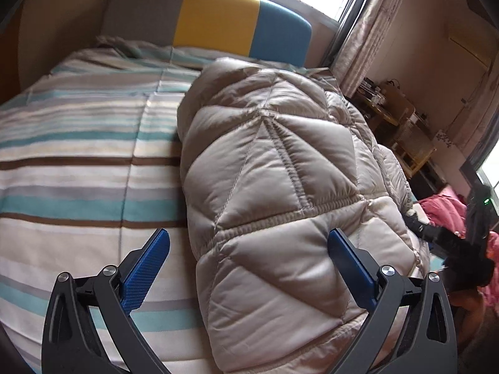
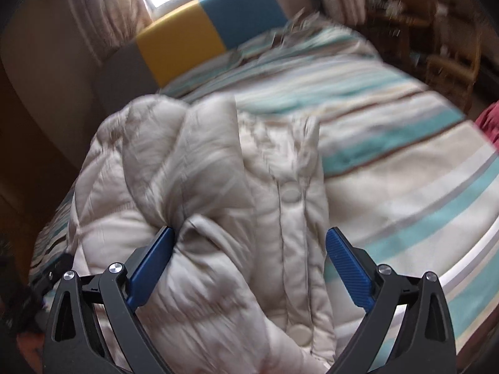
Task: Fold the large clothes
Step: 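Lift the jacket bundle with both grippers and roll it over onto itself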
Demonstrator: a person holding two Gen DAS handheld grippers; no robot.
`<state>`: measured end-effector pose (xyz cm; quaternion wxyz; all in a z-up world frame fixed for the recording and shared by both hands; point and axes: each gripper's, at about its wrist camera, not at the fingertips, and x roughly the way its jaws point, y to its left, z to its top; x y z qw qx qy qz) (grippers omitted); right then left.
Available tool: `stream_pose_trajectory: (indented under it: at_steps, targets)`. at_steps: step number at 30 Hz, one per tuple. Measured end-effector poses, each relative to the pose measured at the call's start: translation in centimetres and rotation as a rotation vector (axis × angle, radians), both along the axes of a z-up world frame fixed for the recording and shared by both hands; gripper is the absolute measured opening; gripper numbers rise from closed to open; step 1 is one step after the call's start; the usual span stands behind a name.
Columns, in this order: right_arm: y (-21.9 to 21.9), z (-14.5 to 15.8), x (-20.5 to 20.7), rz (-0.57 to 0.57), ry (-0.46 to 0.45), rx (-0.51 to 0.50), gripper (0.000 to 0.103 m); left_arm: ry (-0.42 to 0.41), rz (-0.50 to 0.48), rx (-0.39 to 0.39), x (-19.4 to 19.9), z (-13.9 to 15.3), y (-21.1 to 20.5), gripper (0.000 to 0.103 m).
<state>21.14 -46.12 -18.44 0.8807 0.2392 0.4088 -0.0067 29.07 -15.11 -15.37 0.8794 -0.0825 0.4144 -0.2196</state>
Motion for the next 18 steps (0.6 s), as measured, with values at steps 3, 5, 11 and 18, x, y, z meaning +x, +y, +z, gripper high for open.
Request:
stream_pose_trajectory:
  at_steps: [3,5,11,18]
  targets:
    - [-0.9,-1.3,0.4,0.029,0.050,0.093,0.097,0.041,-0.035,-0.017,0.4,-0.6,-0.1,0.100]
    - [-1.5,-2.0,0.9,0.039,0.083,0.160,0.097,0.056,-0.062,-0.021,0.6,-0.8,-0.3,0.100]
    - [-1.6,-2.8,2.2,0.125,0.115,0.248,0.097,0.149,-0.143,-0.089,1.5,-2.4,-0.6,0.100]
    - [-0.7,-2.9,4.7,0.217,0.125,0.320,0.093,0.162,-0.160,-0.073,1.8,-2.6,-1.8,0.100]
